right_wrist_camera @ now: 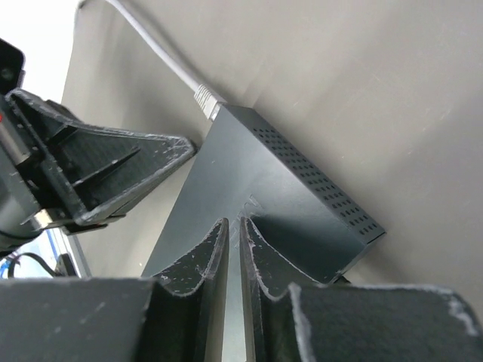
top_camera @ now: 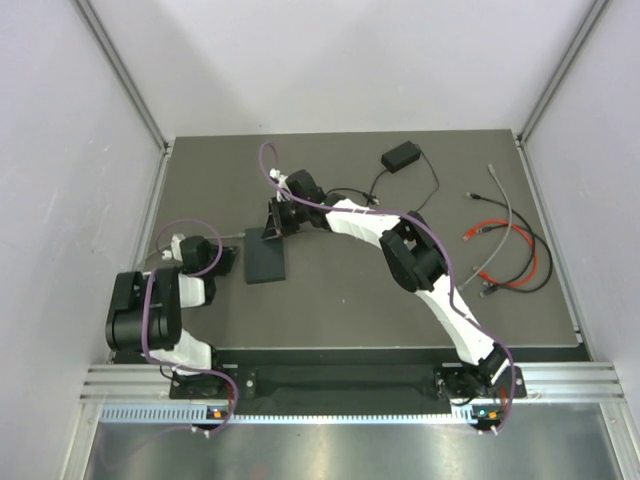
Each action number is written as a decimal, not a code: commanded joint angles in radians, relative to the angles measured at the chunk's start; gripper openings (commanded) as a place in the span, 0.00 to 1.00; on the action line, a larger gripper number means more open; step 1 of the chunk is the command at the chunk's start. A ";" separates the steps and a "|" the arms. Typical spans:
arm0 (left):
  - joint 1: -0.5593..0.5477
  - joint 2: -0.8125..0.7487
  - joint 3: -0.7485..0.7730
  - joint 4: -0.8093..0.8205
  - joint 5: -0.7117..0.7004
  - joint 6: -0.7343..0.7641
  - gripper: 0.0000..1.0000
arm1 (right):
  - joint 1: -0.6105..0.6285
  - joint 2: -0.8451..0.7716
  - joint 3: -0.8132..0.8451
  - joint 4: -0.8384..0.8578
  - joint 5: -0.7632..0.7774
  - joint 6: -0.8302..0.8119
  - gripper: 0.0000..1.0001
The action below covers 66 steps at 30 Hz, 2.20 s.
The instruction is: Pull the plug from the switch port
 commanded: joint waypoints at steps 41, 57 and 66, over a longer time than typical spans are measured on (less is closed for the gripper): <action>0.009 -0.394 0.144 -0.591 -0.174 0.169 0.16 | 0.134 -0.005 0.077 -0.358 0.195 -0.161 0.07; -0.029 -0.060 0.045 -0.094 0.144 -0.044 0.25 | 0.059 -0.334 -0.354 -0.047 0.061 -0.098 0.06; -0.155 -0.050 0.025 -0.016 0.044 -0.082 0.36 | -0.056 -0.344 -0.337 -0.011 0.019 -0.075 0.11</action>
